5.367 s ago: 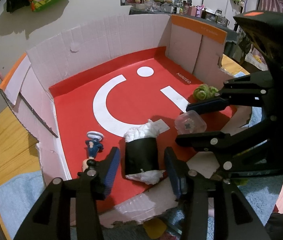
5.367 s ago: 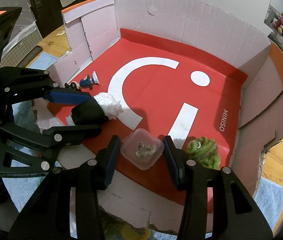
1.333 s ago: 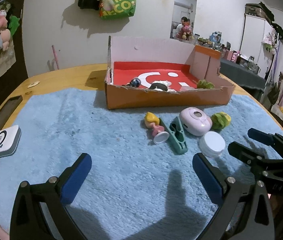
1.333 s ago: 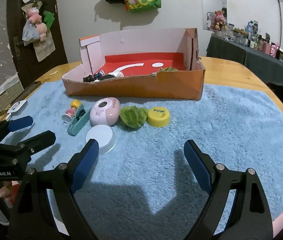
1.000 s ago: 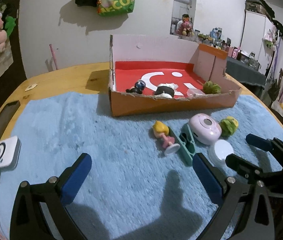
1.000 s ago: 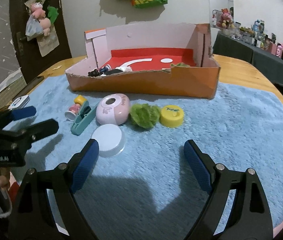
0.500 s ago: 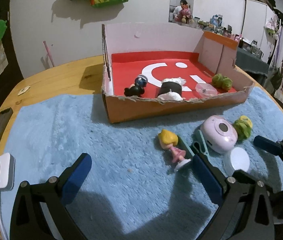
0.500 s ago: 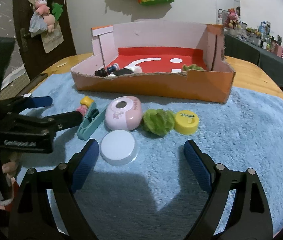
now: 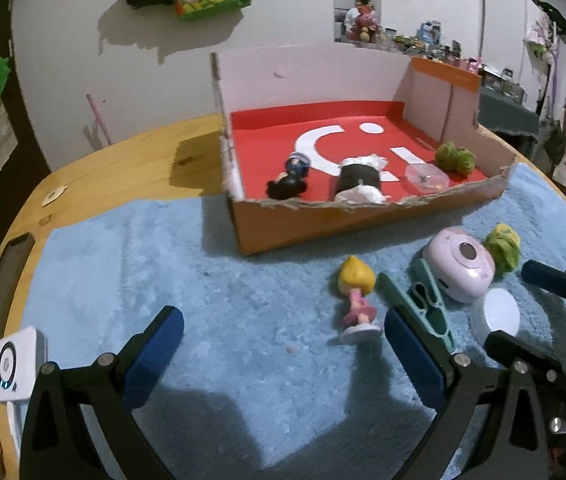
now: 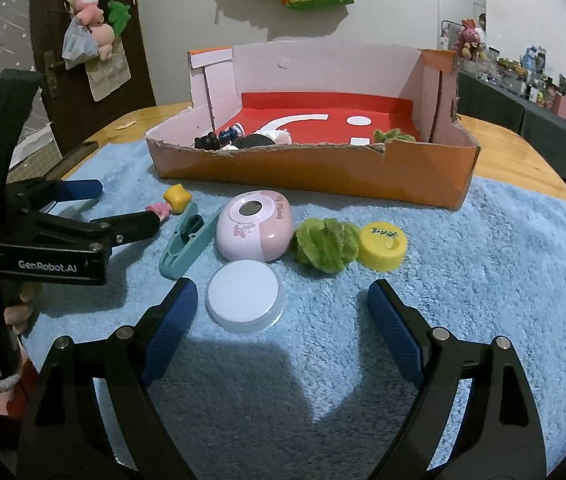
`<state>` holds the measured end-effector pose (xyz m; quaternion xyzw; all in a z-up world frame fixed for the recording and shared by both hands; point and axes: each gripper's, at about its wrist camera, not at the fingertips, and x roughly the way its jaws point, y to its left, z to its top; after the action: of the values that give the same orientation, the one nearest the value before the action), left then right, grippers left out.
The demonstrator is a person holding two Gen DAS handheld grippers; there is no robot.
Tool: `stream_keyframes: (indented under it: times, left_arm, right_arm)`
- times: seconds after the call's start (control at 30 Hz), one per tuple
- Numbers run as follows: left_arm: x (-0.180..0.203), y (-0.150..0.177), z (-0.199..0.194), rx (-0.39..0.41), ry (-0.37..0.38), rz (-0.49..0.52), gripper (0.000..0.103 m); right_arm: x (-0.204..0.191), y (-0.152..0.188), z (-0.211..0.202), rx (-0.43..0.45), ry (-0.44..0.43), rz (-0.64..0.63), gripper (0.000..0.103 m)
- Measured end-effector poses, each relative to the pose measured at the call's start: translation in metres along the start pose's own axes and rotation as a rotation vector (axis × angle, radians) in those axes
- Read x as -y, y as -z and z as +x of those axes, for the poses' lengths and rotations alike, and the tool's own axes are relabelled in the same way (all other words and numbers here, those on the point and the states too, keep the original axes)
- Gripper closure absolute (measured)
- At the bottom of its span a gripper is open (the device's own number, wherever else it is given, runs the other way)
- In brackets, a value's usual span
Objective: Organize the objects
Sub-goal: 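Move both tools toward the blonde doll figure and the white round lid, then grasp the blonde doll with the left tool while the right tool grasps the white round lid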
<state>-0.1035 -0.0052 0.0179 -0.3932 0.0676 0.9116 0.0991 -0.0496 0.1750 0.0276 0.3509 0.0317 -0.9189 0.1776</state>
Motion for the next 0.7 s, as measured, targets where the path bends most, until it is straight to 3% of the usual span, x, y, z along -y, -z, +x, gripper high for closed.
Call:
stream_keyframes:
  times: [0.2,0.27,0.33,0.5,0.63,0.7]
  left_arm:
    - [0.011,-0.004,0.009,-0.021,0.067,0.032,0.027]
    - [0.012,-0.004,0.009,-0.015,0.088,0.026,0.032]
    - [0.012,-0.004,0.007,-0.007,0.111,0.019,0.043]
    - [0.015,-0.003,0.006,0.008,0.122,0.011,0.056]
    - [0.016,-0.005,0.006,0.007,0.145,0.000,0.058]
    - [0.017,-0.007,0.007,0.007,0.166,0.001,0.070]
  right_arm:
    - [-0.004,0.000,0.002,0.007,0.010,-0.007,0.019]
    - [-0.007,0.001,0.003,0.009,0.018,-0.020,0.027]
    - [-0.011,0.002,0.003,0.016,0.028,-0.037,0.033]
    - [-0.015,0.004,0.003,0.037,0.030,-0.042,0.042]
    - [-0.016,0.005,0.003,0.049,0.025,-0.038,0.051]
    - [-0.018,0.005,0.003,0.055,0.025,-0.045,0.054]
